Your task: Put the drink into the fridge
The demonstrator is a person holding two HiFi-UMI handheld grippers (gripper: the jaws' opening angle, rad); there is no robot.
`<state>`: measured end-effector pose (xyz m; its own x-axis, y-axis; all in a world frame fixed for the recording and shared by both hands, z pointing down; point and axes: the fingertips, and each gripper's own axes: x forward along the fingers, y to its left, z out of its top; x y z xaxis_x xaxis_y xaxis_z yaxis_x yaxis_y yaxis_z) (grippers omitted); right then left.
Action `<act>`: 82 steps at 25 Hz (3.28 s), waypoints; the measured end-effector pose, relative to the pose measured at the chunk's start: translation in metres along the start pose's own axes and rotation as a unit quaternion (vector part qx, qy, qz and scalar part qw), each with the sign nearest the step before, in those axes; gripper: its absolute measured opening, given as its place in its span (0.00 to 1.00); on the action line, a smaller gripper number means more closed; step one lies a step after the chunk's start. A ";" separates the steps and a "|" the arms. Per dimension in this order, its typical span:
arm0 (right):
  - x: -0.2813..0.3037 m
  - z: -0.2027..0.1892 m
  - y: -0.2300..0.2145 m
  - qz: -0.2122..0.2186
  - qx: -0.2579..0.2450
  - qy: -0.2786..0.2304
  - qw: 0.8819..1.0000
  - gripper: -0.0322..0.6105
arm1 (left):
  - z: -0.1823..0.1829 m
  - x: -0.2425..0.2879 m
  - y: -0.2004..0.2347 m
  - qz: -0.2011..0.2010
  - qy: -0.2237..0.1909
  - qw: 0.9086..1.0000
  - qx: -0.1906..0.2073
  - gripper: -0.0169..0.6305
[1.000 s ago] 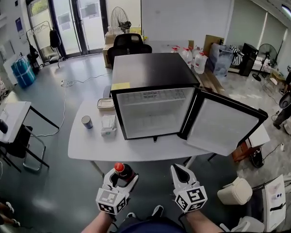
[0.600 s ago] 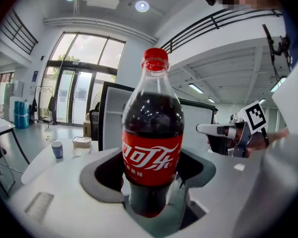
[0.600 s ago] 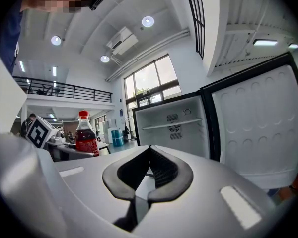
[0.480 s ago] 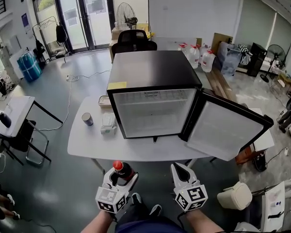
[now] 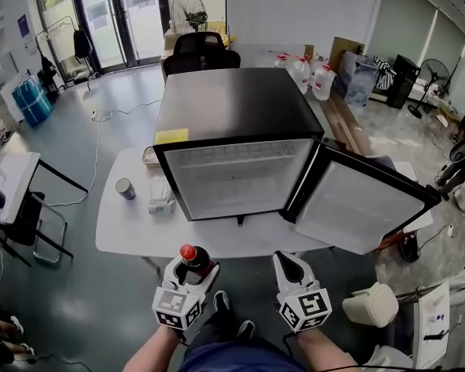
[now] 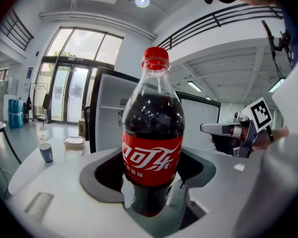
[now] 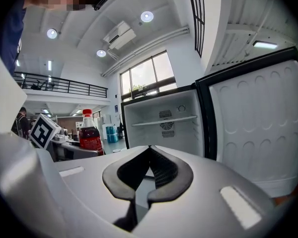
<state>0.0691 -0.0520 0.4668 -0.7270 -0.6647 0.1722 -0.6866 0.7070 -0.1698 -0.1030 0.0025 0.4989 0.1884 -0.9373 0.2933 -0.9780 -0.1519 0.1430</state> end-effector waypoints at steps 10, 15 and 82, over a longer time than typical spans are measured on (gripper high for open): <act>0.065 0.010 -0.015 -0.035 -0.008 0.011 0.999 0.06 | 0.009 0.068 0.046 -0.031 0.011 0.999 0.038 0.52; 0.088 0.010 -0.014 -0.049 -0.013 0.022 0.998 0.06 | 0.008 0.095 0.054 -0.059 0.013 0.998 0.034 0.52; 0.066 -0.014 -0.132 -0.149 0.044 0.064 0.986 0.06 | -0.002 0.341 0.119 -0.011 0.047 0.998 0.047 0.52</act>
<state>0.1112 -0.1859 0.5137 -0.4889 -0.8002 0.3474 -0.8722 0.4567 -0.1755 -0.1547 -0.3344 0.6176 0.2138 -0.9001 0.3796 -0.9766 -0.2056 0.0625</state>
